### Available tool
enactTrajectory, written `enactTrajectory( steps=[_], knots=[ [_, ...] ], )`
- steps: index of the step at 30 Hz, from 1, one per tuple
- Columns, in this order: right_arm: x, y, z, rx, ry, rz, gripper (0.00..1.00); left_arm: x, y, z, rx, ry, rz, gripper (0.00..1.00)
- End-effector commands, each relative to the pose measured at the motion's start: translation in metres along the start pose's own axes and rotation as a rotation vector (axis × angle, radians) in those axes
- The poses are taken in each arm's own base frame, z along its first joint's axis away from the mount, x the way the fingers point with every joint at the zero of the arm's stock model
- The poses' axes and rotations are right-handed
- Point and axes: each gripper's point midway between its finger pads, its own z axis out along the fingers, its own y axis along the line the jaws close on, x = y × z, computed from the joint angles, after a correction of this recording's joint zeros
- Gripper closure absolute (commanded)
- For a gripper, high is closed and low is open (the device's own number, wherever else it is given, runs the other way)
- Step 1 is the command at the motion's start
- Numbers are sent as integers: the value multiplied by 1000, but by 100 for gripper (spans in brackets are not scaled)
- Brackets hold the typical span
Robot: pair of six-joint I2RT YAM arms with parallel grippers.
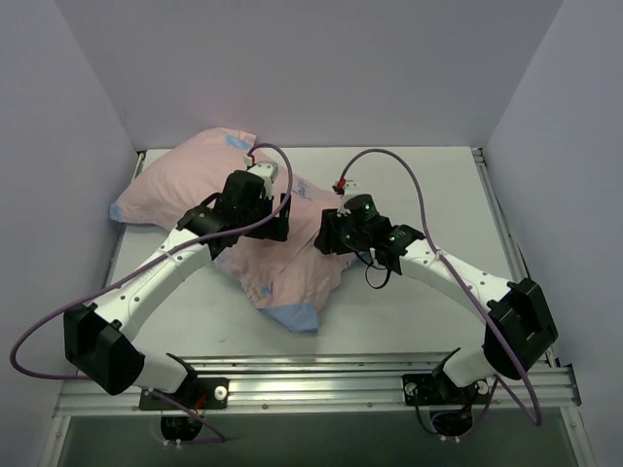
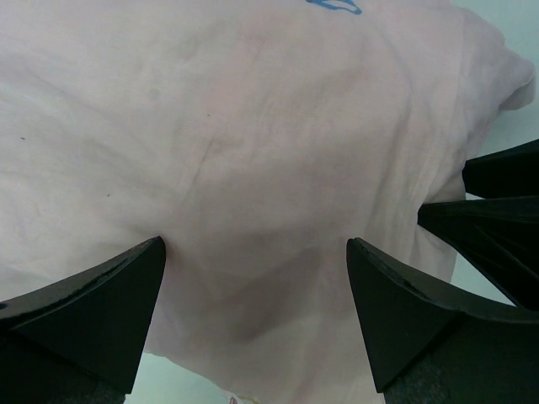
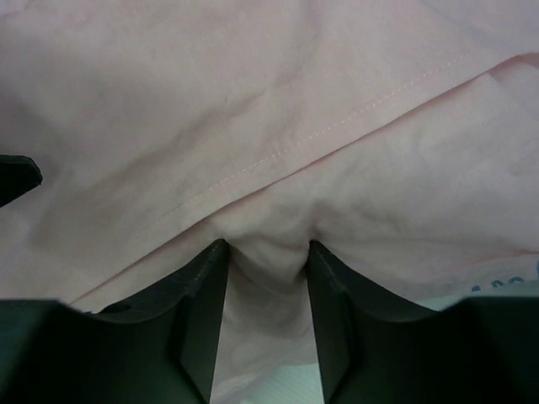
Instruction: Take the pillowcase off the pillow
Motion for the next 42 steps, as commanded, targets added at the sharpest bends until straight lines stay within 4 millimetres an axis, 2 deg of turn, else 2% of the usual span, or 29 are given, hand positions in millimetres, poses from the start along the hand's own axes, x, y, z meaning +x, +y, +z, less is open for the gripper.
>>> enactTrajectory(
  steps=[1, 3, 6, 7, 9, 12, 17, 18, 19, 20, 22, 23, 27, 28, 30, 31, 33, 34, 35, 36, 37, 39, 41, 42],
  knots=[
    [-13, -5, 1, 56, -18, -69, 66, -24, -4, 3, 4, -82, -62, 3],
    [-14, -4, -2, 47, -12, -100, 74, -29, -4, 1, -6, -79, -71, 3],
    [-13, -7, -4, 50, -9, -134, 96, -41, 1, 6, -42, -112, -82, 3],
    [-14, -10, -5, 57, -9, -131, 99, -43, 4, 8, -60, -119, -97, 3],
    [-9, -16, -9, 79, 32, -135, 100, -54, 11, 7, -80, -130, -150, 3],
    [-5, -22, -17, 91, 20, -140, 100, -56, 24, 14, -134, -135, -163, 3],
    [-2, -32, -26, 104, -16, -91, 100, -52, 71, 29, -246, -105, -247, 3],
    [4, -37, -29, 118, -14, -84, 100, -52, 77, 31, -257, -115, -264, 4],
    [6, -41, -30, 135, -16, -71, 100, -42, 86, 37, -276, -97, -280, 4],
    [7, -47, -32, 162, -25, -49, 100, -39, 101, 39, -304, -97, -320, 4],
    [13, -53, -38, 177, -31, -25, 100, -31, 114, 46, -321, -86, -353, 3],
    [12, -56, -40, 187, -47, -8, 100, -23, 127, 49, -346, -77, -384, 4],
    [15, -73, -54, 253, -98, 44, 100, -5, 154, 59, -394, -48, -444, 4],
    [21, -82, -56, 282, -94, 61, 100, -1, 157, 61, -390, -38, -458, 4],
    [22, -97, -65, 337, -129, 107, 100, 6, 170, 63, -404, -29, -496, 4],
    [32, -115, -69, 392, -119, 143, 100, 8, 173, 65, -403, -24, -506, 4],
    [40, -135, -79, 453, -133, 230, 100, 11, 179, 66, -398, -13, -526, 4],
    [50, -154, -85, 508, -115, 285, 100, 13, 181, 68, -397, -6, -531, 4],
    [64, -164, -86, 529, -84, 316, 100, 14, 180, 68, -388, -1, -534, 4],
    [71, -169, -87, 530, -67, 340, 100, 14, 179, 69, -380, 3, -535, 4],
    [77, -168, -86, 506, -41, 364, 100, 13, 178, 70, -371, 4, -538, 4],
    [67, -163, -86, 464, -49, 352, 100, 9, 170, 72, -322, 2, -537, 4],
    [51, -145, -84, 373, -58, 317, 100, 6, 162, 72, -287, -1, -537, 4],
    [27, -134, -87, 338, -100, 300, 100, 4, 157, 72, -260, 2, -536, 4]
  ],
)
